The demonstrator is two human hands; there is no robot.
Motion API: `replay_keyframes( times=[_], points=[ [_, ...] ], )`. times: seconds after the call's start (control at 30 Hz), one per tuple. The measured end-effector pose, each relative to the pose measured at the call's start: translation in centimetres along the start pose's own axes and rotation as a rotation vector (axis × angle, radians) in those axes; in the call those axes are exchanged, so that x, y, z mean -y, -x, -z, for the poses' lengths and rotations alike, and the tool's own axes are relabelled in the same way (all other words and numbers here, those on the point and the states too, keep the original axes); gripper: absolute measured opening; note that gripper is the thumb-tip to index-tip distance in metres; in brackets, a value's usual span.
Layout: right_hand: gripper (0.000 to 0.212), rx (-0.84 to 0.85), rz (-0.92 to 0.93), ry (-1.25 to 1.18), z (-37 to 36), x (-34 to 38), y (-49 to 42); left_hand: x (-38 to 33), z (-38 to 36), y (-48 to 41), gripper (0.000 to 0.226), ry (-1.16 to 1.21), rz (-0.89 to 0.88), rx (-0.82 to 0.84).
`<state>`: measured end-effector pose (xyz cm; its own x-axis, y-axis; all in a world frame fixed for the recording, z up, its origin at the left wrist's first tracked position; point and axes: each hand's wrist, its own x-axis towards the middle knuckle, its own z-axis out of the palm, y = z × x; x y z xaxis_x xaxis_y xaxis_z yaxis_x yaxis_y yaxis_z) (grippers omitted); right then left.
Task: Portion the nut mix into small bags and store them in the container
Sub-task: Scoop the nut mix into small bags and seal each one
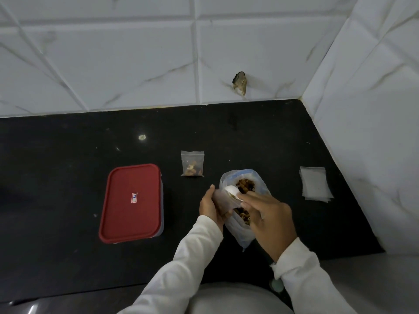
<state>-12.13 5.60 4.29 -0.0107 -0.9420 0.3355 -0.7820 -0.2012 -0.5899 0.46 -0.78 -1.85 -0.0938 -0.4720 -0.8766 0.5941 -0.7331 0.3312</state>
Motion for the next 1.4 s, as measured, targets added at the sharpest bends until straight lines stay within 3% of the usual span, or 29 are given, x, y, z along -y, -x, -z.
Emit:
replay_keyframes(
  times=[0.13, 0.23, 0.33, 0.43, 0.6, 0.73, 0.93, 1.07, 1.13, 1.23, 1.3, 1.4],
  points=[
    [0.041, -0.134, 0.227, 0.19, -0.2, 0.6, 0.0, -0.1, 0.2, 0.0, 0.052, 0.005, 0.016, 0.03],
    [0.067, -0.163, 0.321, 0.178, 0.0, 0.4, 0.0, -0.2, 0.4, 0.0, 0.055, 0.008, 0.031, 0.034],
    [0.063, -0.131, 0.308, 0.178, -0.2, -0.3, 0.4, -0.1, 0.4, 0.1, 0.053, 0.007, 0.051, 0.033],
    [0.018, -0.161, 0.023, -0.085, 0.0, -0.3, 0.7, -0.2, 0.4, 0.1, 0.053, 0.014, 0.043, 0.037],
    [0.02, -0.069, -0.648, -0.594, 1.3, -0.4, 0.1, -0.7, 0.6, 0.7, 0.051, 0.043, 0.071, 0.073],
    [0.018, -0.042, -0.866, -0.505, 0.8, -3.2, -0.2, -0.9, 1.0, 0.8, 0.056, 0.077, 0.049, 0.099],
    [0.017, 0.087, -0.854, -0.203, -1.0, -5.6, 0.4, -1.6, 1.9, 1.6, 0.05, 0.123, -0.027, 0.219],
    [0.019, 0.212, -0.818, -0.206, -2.0, -6.0, 0.5, -1.8, 2.3, 1.8, 0.05, 0.15, -0.056, 0.28],
    [0.024, 0.232, -0.721, -0.131, -2.3, -6.0, 0.6, -1.8, 2.4, 1.8, 0.057, 0.153, -0.073, 0.296],
    [0.035, 0.096, -0.508, 0.084, -2.2, -5.5, 0.7, -1.8, 2.2, 2.1, 0.057, 0.156, -0.115, 0.291],
    [0.038, 0.041, -0.444, -0.084, -1.5, -3.8, 0.0, -1.8, 1.8, 2.3, 0.052, 0.154, -0.148, 0.251],
    [0.036, 0.095, -0.246, -0.27, -1.1, -1.0, -1.7, -1.7, 1.4, 2.6, 0.048, 0.105, -0.192, 0.199]
  ],
)
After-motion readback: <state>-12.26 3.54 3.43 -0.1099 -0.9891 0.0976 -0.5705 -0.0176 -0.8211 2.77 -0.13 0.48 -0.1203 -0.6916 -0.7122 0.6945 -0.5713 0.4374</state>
